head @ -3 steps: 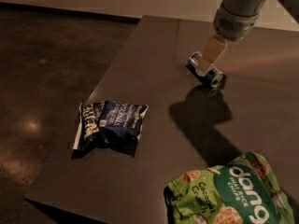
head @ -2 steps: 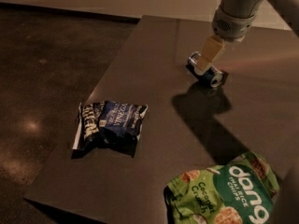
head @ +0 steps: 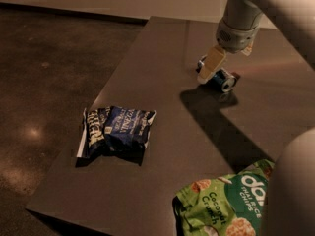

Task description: Place redbull can upright

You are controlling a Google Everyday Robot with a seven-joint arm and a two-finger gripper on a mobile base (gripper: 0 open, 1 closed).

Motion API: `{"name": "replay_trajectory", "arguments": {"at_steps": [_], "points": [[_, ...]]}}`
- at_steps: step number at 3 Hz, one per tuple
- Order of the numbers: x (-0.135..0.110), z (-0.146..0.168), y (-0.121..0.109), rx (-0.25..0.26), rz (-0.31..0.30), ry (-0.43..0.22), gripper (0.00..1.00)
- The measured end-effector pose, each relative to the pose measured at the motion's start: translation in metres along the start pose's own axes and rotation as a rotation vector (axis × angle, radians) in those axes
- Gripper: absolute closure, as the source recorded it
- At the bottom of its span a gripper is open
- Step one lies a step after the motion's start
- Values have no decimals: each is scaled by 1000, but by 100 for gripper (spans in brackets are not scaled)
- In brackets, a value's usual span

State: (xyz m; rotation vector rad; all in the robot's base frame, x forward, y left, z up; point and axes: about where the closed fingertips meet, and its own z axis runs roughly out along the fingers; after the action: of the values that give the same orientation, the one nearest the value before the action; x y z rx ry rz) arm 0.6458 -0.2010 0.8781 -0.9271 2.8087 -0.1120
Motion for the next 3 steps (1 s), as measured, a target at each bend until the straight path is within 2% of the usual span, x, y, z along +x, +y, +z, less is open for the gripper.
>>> {"name": "replay_trajectory", "arguments": {"at_steps": [2, 3], "points": [[-3, 20, 6, -8, 74, 26, 0], [-4, 21, 8, -6, 84, 37, 28]]}}
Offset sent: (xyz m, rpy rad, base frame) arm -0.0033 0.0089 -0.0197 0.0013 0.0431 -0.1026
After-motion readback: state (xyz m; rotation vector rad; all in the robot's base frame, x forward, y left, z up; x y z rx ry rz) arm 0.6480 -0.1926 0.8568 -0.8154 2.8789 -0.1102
